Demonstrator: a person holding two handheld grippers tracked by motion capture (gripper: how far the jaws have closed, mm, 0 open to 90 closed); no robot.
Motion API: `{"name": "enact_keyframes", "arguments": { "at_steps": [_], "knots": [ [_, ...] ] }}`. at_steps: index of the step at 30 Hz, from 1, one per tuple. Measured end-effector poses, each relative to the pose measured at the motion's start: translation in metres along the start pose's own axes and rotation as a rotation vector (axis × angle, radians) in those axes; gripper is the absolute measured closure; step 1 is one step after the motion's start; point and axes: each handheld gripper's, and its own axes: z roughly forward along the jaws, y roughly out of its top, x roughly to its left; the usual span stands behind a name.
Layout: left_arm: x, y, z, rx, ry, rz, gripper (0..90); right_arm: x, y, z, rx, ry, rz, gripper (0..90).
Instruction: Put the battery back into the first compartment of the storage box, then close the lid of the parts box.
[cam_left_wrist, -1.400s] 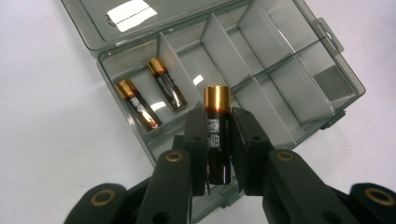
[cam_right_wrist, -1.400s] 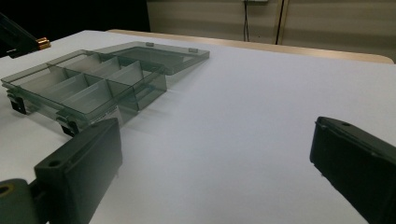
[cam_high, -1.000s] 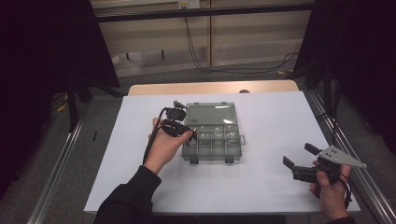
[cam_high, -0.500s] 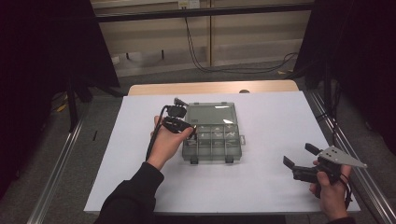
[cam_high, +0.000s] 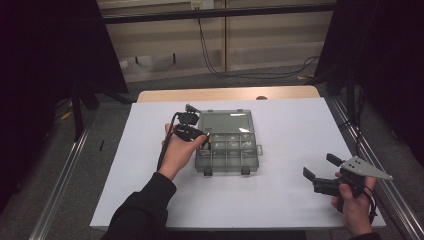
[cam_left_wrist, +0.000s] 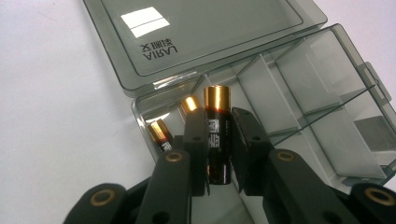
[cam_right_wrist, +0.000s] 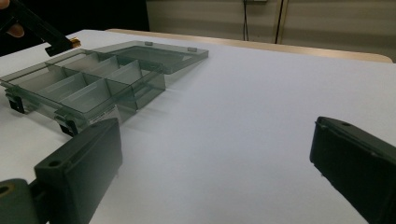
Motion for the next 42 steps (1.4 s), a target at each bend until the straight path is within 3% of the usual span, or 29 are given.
{"name": "enact_keyframes", "arguments": {
  "at_steps": [6, 12, 13, 17, 20, 22, 25, 29, 42],
  "knots": [
    [0.001, 0.0, 0.001, -0.014, -0.012, 0.006, 76.3, 0.0, 0.0, -0.001, 0.002, 0.0, 0.0, 1.8],
    [0.001, -0.001, -0.004, -0.053, -0.067, 0.009, 47.5, 0.0, 0.0, 0.0, 0.001, -0.002, -0.001, 1.8],
    [0.002, -0.001, -0.005, -0.051, -0.07, 0.023, 40.5, 0.0, 0.0, 0.0, 0.001, -0.002, 0.002, 1.8],
    [0.003, -0.001, -0.006, -0.085, -0.079, 0.001, 10.9, 0.001, 0.0, 0.0, 0.005, 0.002, 0.004, 1.8],
    [0.008, -0.002, -0.008, -0.106, -0.105, -0.012, 2.4, 0.001, 0.0, 0.001, 0.004, 0.002, -0.003, 1.8],
    [0.011, -0.002, -0.009, -0.117, -0.128, -0.014, 0.7, 0.002, 0.0, 0.002, 0.007, 0.002, -0.003, 0.3],
    [0.015, -0.001, -0.008, -0.137, -0.15, -0.045, 0.2, 0.003, 0.004, 0.004, 0.025, -0.058, 0.013, 0.0],
    [0.021, -0.001, -0.009, -0.163, -0.156, -0.071, 0.2, 0.008, 0.009, 0.004, 0.007, -0.014, -0.014, 0.0],
    [0.042, 0.0, 0.002, -0.206, -0.149, -0.076, 3.4, 0.018, 0.027, 0.02, 0.011, -0.025, 0.005, 0.0]
  ]
}}
